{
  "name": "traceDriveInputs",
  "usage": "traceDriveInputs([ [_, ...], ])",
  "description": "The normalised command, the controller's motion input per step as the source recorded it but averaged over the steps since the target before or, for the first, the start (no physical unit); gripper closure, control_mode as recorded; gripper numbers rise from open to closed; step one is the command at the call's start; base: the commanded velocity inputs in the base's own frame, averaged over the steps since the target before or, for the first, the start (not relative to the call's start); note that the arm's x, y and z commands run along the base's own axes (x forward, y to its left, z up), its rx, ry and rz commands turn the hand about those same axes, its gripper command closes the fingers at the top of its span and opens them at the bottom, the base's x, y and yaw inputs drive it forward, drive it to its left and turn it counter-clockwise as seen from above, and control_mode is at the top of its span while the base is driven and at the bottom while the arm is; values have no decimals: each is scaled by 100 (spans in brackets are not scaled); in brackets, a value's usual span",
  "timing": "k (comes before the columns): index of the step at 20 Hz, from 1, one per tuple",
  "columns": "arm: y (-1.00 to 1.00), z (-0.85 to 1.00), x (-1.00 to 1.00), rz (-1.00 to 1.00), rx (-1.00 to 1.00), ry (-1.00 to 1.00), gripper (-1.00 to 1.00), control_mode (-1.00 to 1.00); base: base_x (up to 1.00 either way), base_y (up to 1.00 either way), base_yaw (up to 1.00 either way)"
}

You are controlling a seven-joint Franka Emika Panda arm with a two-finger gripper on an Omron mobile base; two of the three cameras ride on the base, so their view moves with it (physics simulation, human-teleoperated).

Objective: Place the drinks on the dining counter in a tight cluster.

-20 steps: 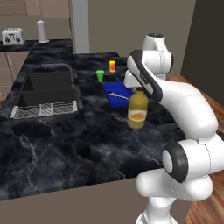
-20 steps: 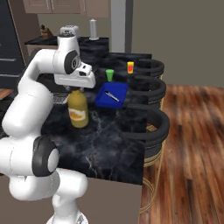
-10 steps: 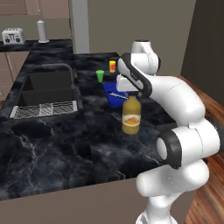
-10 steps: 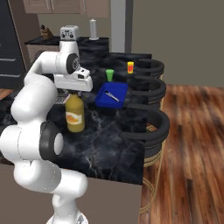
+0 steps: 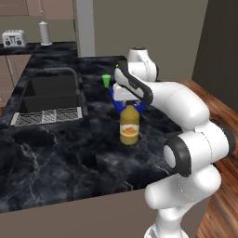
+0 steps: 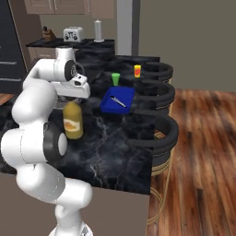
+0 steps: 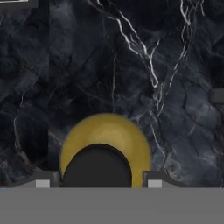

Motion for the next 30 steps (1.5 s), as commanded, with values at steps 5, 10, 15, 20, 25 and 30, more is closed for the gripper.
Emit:
traceDriveInputs([
  [5,17,-9,6,-1,0,0,100,-100,0,0,0],
  [10,0,-31,0,0,0,0,100,-100,0,0,0],
  [15,0,-45,6,0,0,0,100,-100,0,0,0],
  [20,0,-31,11,0,0,-1,100,-100,0,0,0],
  [25,0,-16,0,0,0,0,100,-100,0,0,0],
  [30,0,-27,0,0,-1,0,100,-100,0,0,0],
])
